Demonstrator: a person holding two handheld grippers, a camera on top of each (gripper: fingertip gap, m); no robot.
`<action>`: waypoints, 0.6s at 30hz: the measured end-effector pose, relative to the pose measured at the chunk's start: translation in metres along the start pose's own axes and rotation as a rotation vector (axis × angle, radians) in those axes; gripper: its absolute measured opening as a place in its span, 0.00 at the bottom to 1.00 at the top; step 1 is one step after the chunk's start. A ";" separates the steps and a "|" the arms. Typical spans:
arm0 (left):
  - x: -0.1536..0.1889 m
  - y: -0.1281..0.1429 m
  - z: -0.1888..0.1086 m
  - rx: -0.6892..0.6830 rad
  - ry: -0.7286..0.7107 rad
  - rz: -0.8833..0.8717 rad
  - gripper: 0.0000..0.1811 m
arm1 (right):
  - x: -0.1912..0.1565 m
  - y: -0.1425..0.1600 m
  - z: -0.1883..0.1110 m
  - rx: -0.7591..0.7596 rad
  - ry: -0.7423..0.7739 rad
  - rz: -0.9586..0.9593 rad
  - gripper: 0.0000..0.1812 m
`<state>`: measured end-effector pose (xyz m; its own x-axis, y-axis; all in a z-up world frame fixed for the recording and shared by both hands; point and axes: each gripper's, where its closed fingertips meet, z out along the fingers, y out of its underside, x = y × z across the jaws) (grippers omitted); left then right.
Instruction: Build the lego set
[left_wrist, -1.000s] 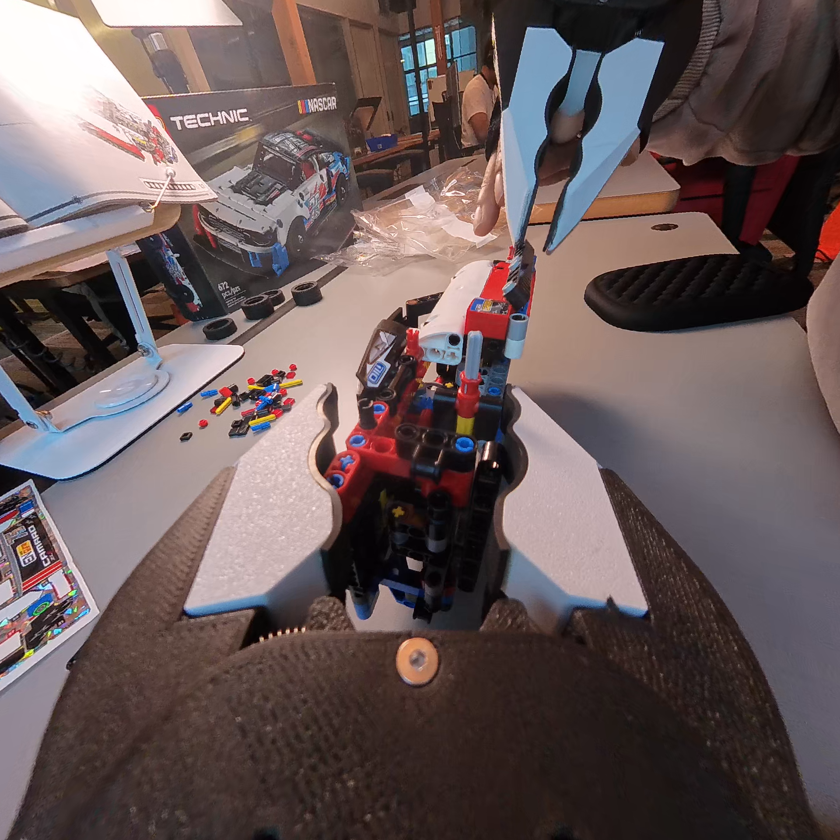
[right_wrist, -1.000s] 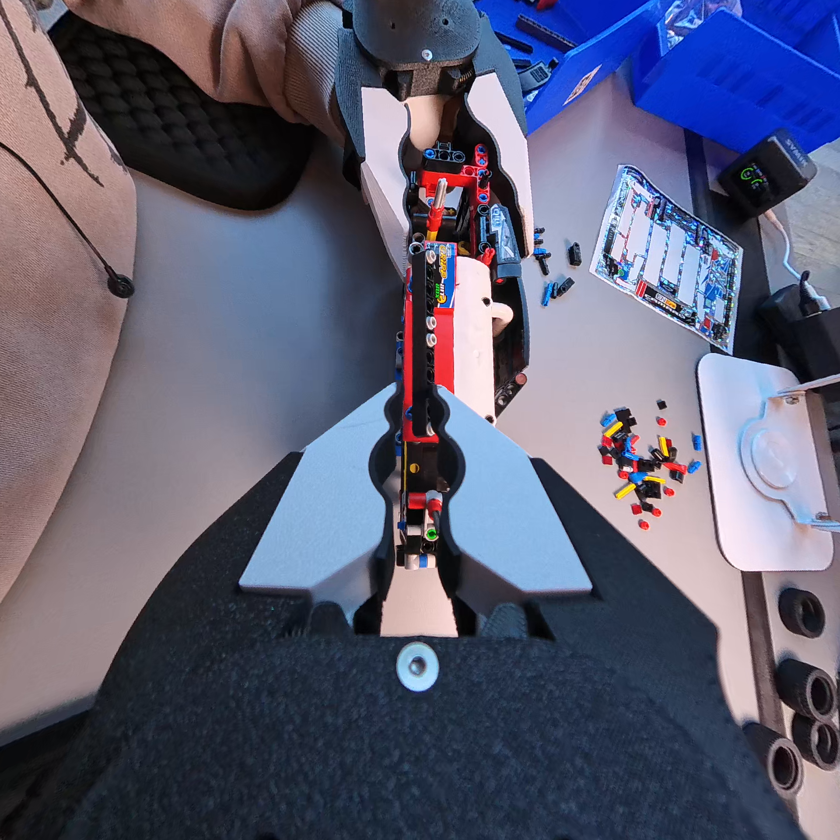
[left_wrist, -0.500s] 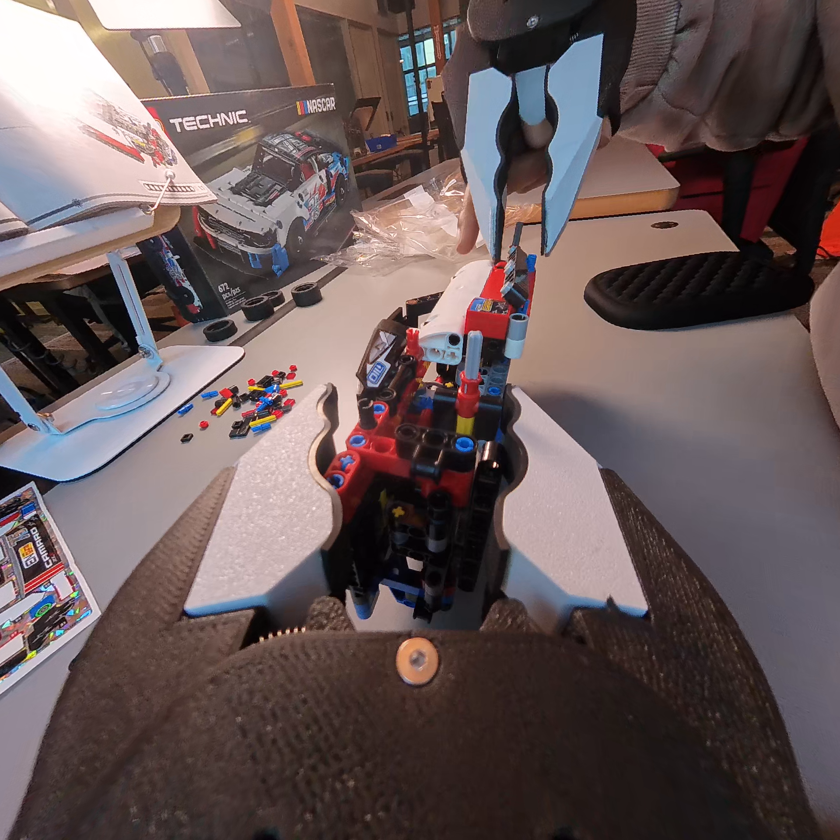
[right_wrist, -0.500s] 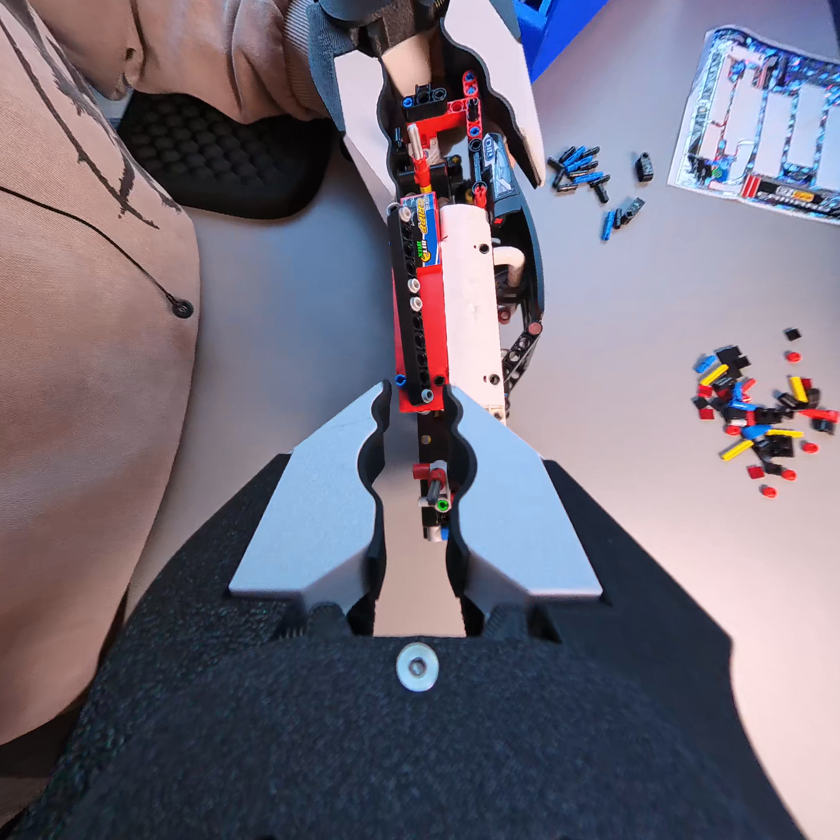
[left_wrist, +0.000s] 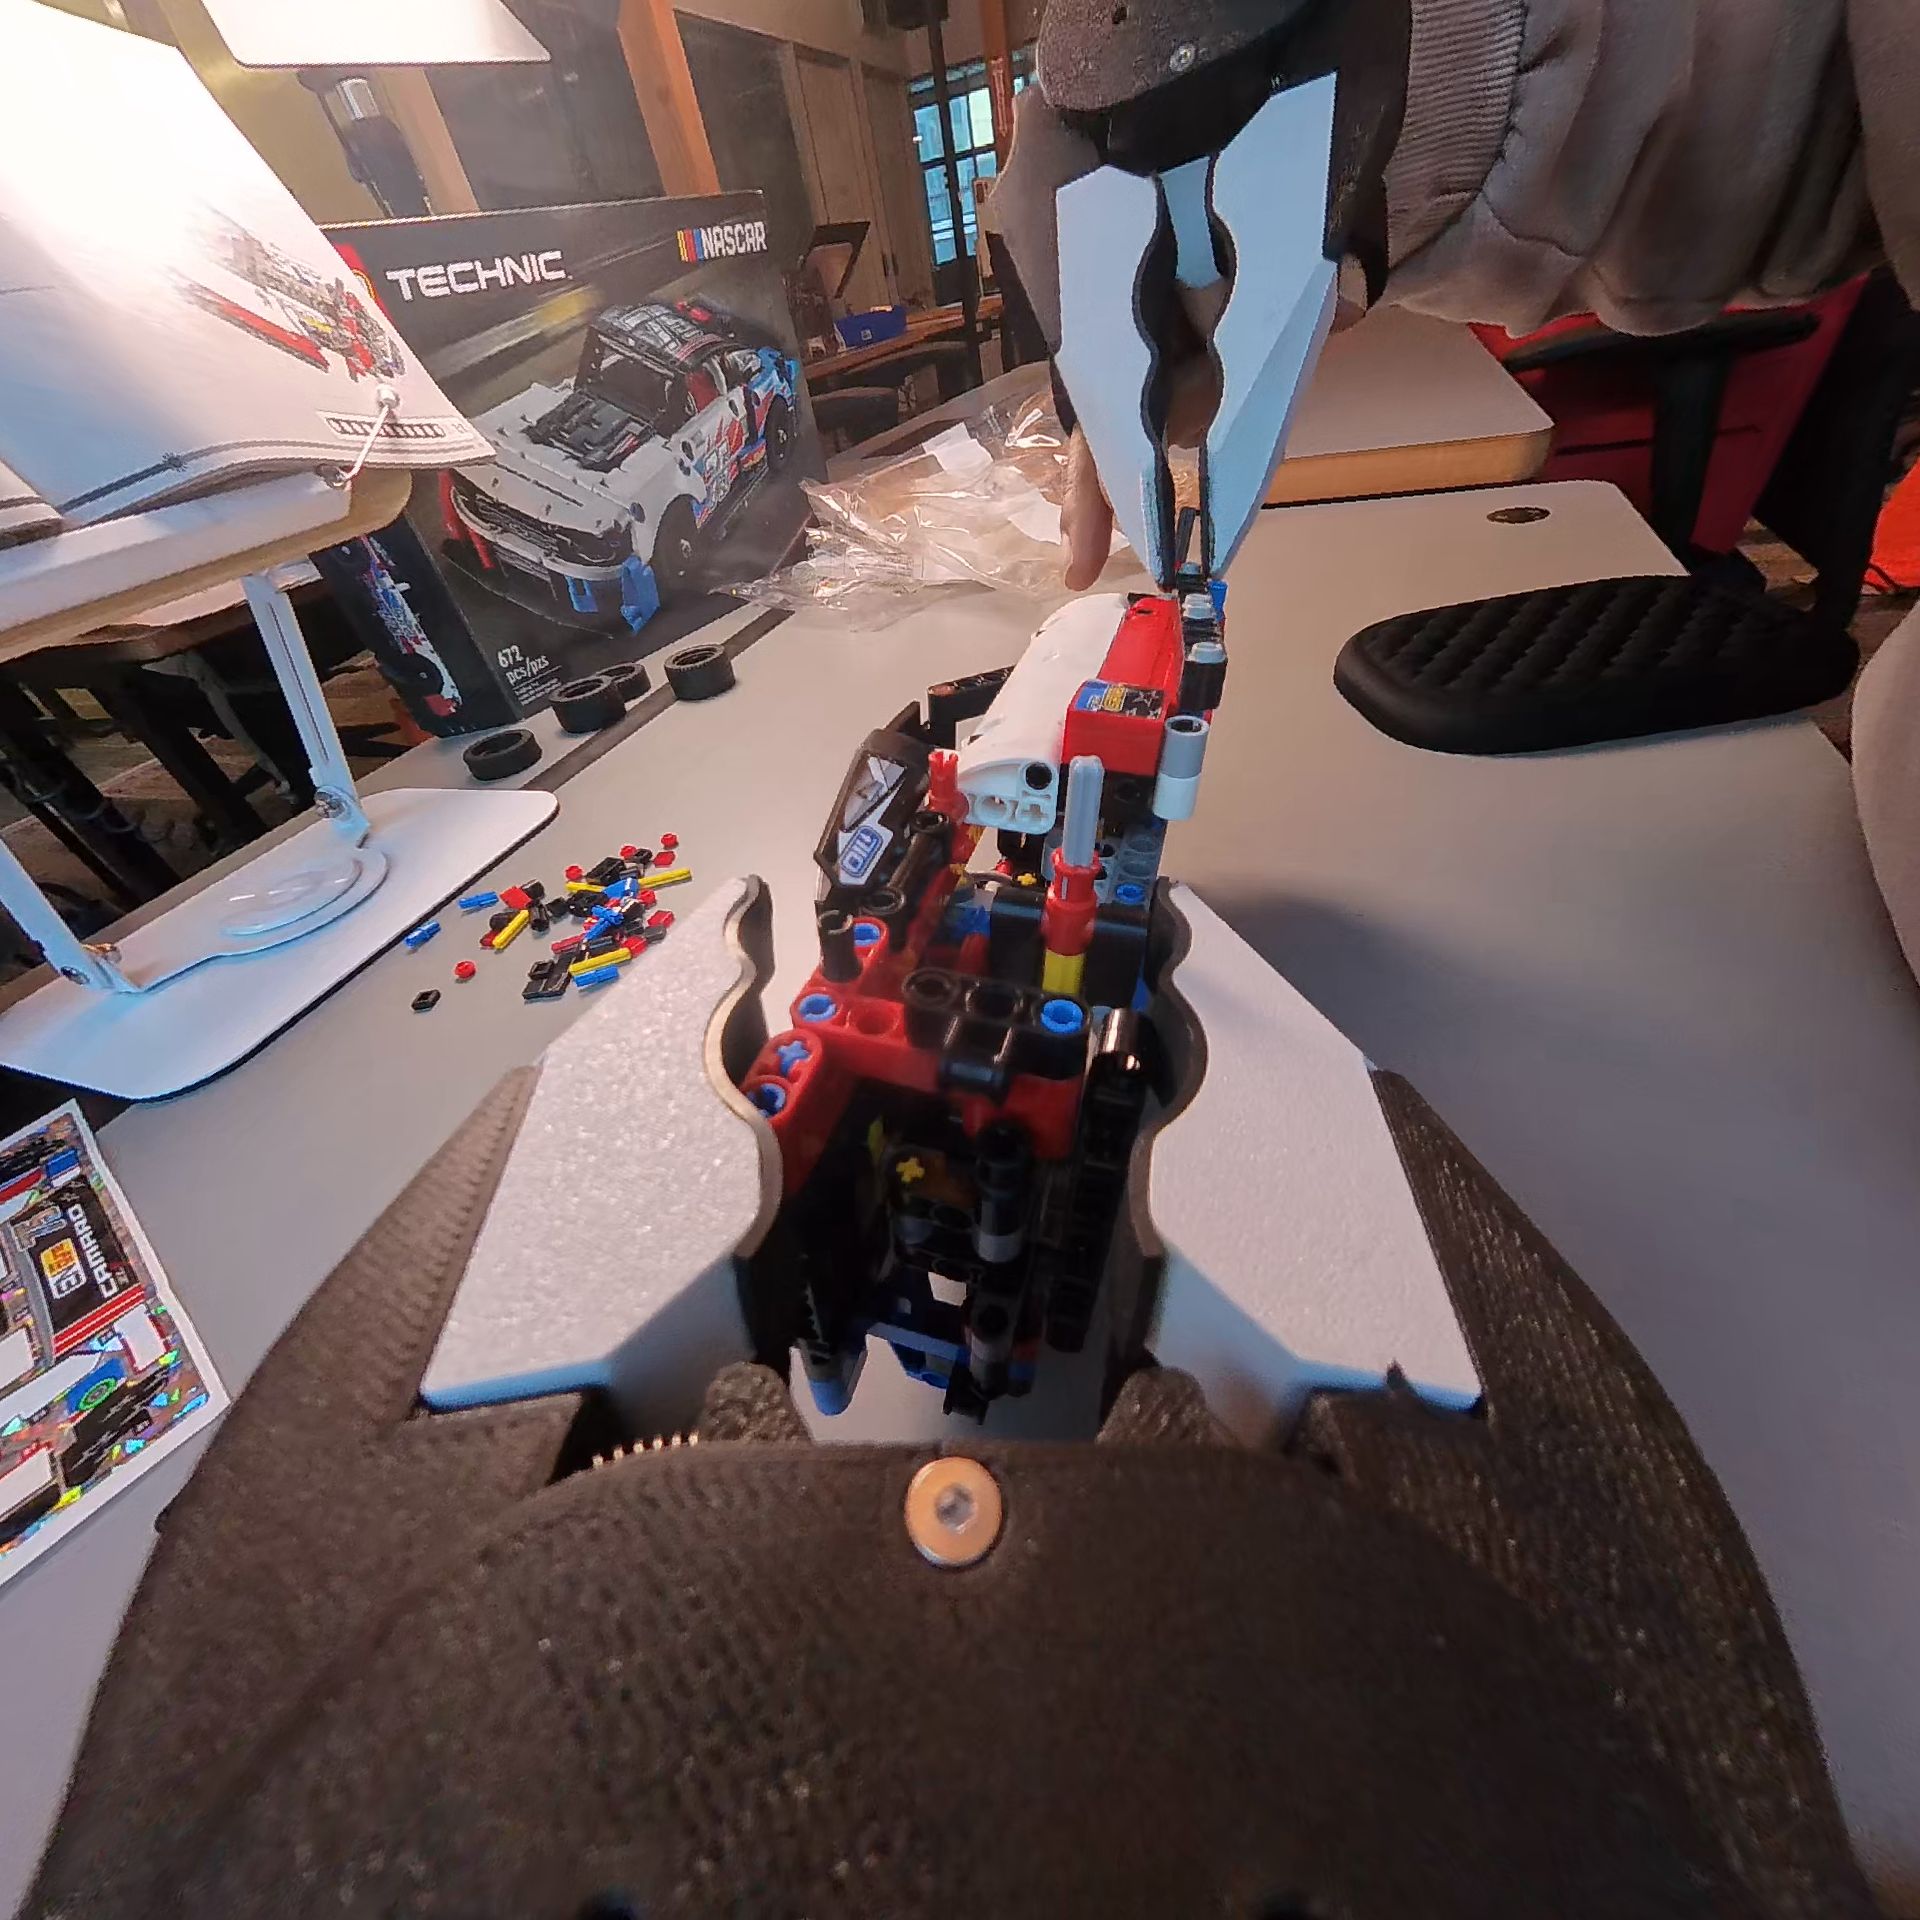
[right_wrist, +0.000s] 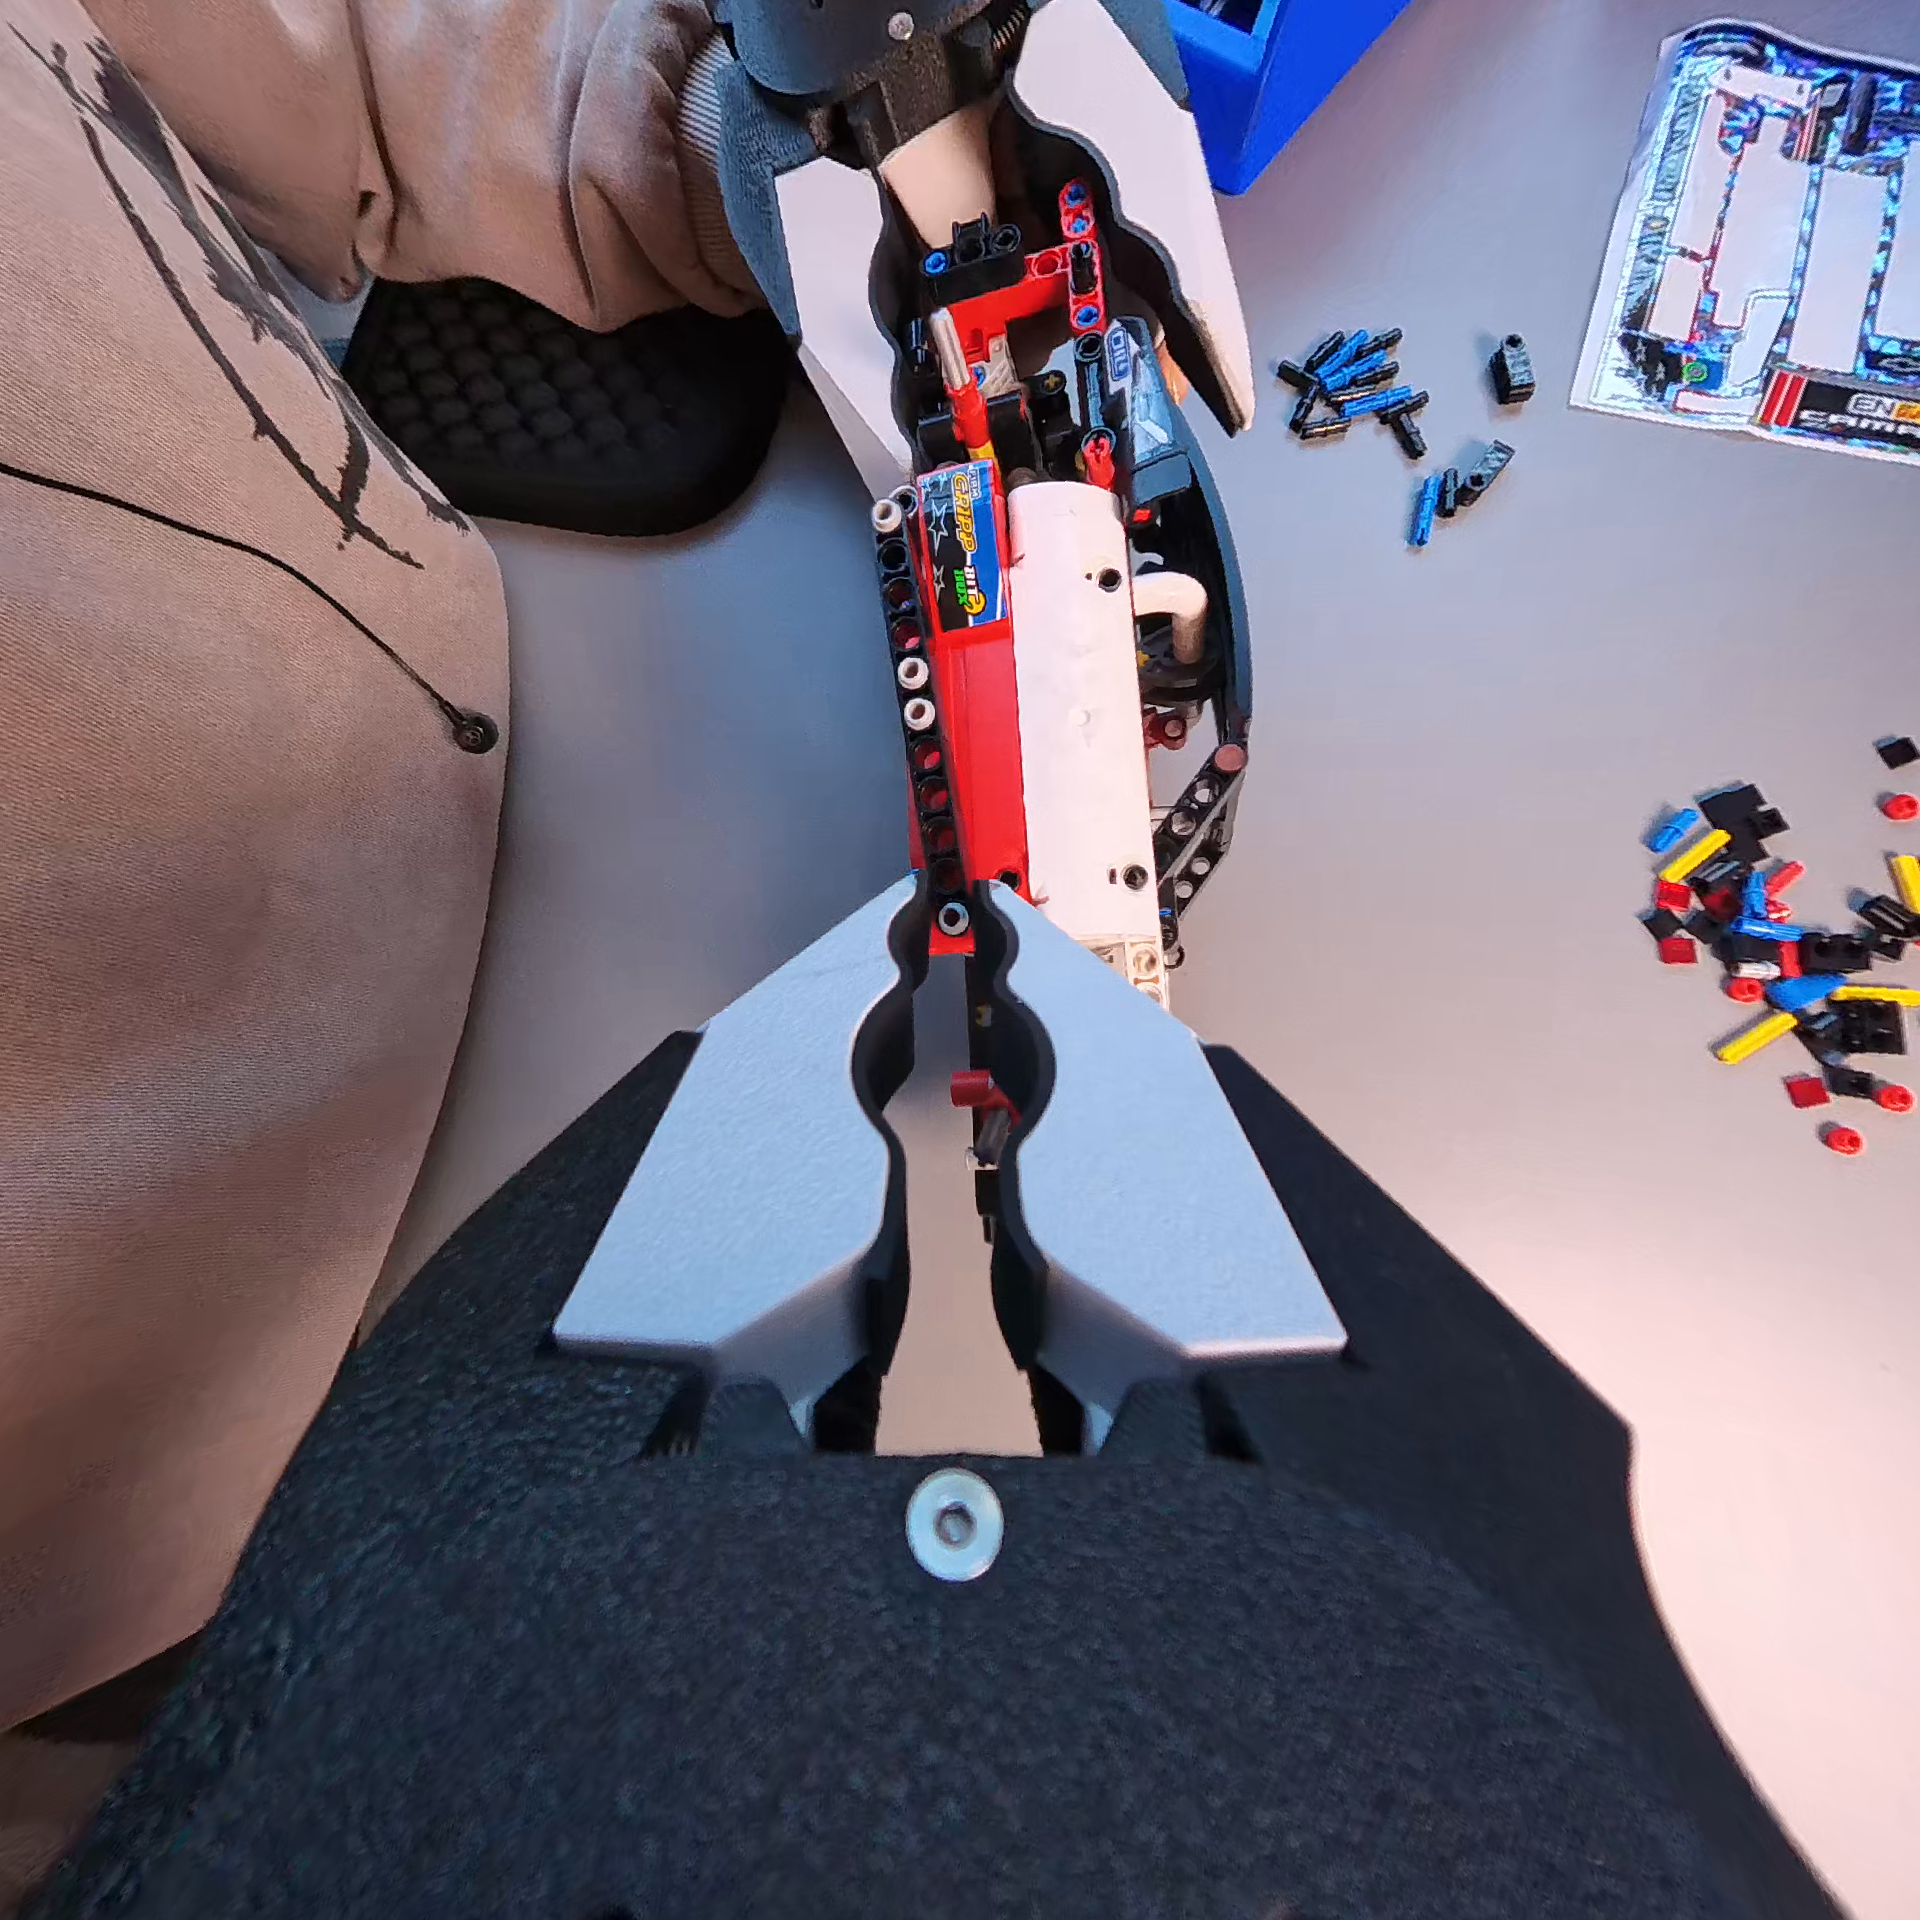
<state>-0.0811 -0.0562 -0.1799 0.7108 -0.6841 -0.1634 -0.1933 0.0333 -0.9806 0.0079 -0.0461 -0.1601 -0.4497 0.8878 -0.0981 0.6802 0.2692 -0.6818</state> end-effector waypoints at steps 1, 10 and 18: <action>0.000 0.000 0.000 0.000 0.000 -0.001 0.39 | 0.000 0.000 0.000 -0.002 0.009 -0.006 0.02; 0.000 0.000 0.000 0.000 0.001 -0.001 0.39 | 0.000 0.000 -0.001 -0.030 0.100 -0.015 0.02; 0.001 0.000 0.000 -0.001 0.001 -0.001 0.39 | -0.001 0.002 -0.001 -0.025 0.083 -0.058 0.04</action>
<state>-0.0805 -0.0566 -0.1800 0.7104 -0.6849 -0.1620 -0.1932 0.0315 -0.9807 0.0099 -0.0466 -0.1606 -0.4398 0.8981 0.0025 0.6689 0.3295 -0.6664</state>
